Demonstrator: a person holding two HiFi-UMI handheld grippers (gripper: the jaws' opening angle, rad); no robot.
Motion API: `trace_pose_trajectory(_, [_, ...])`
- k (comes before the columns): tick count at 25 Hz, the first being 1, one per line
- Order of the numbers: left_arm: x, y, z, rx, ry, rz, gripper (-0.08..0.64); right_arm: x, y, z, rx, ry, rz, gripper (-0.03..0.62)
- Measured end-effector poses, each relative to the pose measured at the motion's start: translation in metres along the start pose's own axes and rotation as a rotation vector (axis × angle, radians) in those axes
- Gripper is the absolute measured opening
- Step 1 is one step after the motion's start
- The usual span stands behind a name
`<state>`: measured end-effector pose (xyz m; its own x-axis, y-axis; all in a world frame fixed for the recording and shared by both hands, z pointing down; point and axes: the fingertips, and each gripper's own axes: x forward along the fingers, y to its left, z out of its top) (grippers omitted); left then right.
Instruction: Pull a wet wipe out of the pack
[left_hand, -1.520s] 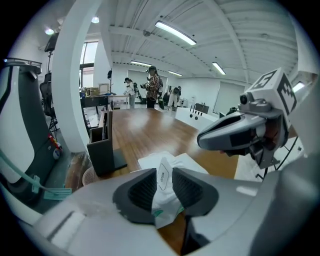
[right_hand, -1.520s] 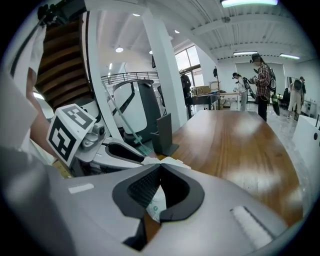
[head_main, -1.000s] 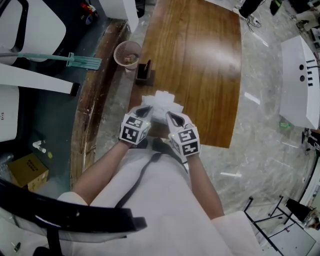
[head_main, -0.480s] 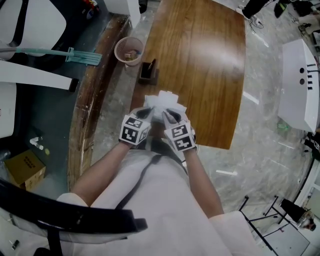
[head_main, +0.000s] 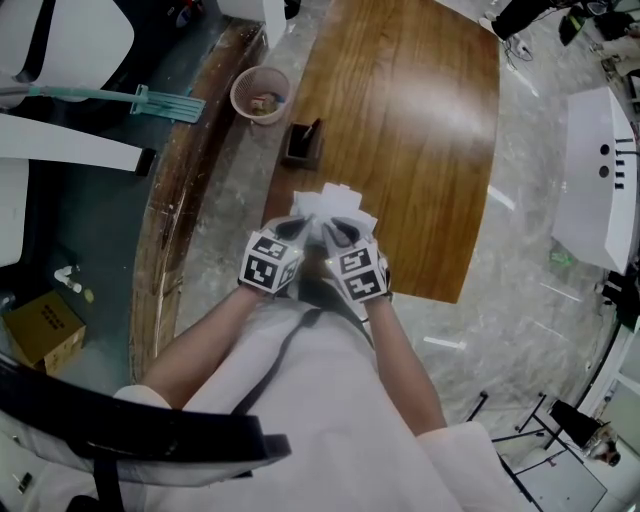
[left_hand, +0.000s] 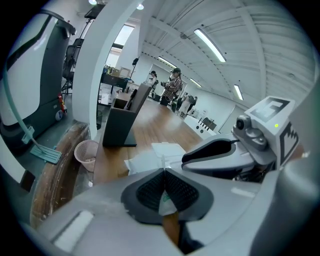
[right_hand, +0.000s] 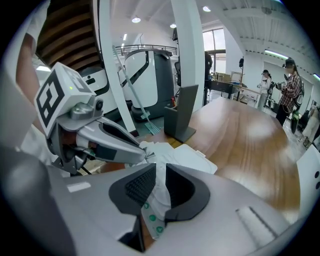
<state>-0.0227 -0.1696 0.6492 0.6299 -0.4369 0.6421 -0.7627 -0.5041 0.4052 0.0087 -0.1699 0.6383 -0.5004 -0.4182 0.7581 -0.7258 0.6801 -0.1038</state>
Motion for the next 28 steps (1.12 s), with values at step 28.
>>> trace_pose_trajectory(28, [-0.007,-0.009,0.009,0.072,-0.01,-0.025,0.008,-0.039,-0.02,-0.003,0.19,-0.124,-0.074,0.012])
